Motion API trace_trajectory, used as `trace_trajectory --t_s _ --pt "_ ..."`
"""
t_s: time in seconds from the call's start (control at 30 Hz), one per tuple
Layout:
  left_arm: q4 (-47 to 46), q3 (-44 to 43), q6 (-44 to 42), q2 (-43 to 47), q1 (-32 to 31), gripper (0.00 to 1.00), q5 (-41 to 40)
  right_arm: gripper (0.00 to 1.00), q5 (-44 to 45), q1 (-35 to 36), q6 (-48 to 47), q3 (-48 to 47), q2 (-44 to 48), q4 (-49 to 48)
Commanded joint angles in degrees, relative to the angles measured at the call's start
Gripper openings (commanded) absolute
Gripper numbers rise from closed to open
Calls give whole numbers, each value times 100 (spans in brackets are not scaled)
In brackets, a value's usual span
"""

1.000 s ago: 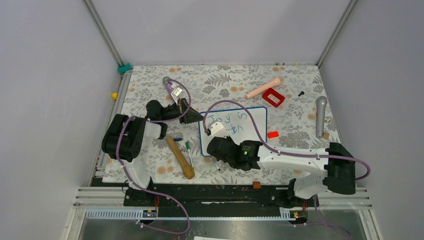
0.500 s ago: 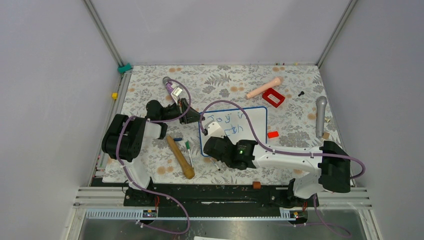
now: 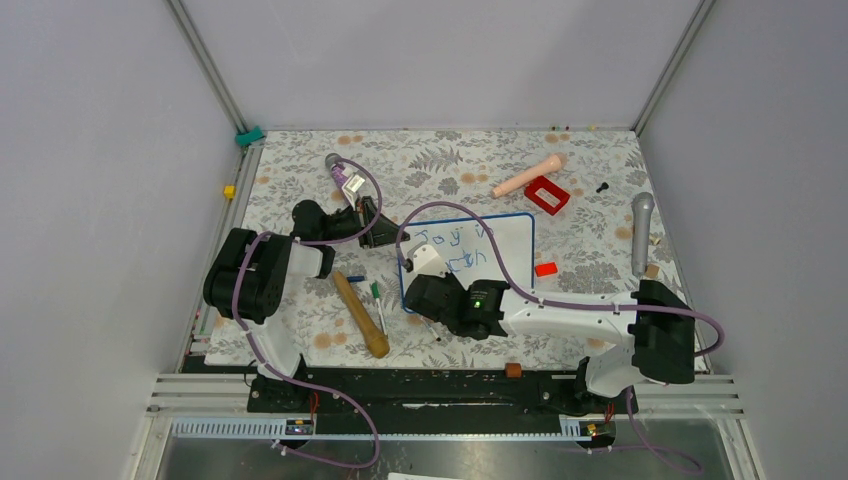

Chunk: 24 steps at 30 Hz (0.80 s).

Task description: Write a sentence on the whiteboard

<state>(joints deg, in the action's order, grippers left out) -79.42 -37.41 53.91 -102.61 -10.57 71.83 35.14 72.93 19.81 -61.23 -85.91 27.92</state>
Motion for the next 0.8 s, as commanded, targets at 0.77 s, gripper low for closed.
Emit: trace_trajectory --t_s 0.77 --pt "-481 -139 62 36 -15 0 77 0 -71 60 394 240 67 24"
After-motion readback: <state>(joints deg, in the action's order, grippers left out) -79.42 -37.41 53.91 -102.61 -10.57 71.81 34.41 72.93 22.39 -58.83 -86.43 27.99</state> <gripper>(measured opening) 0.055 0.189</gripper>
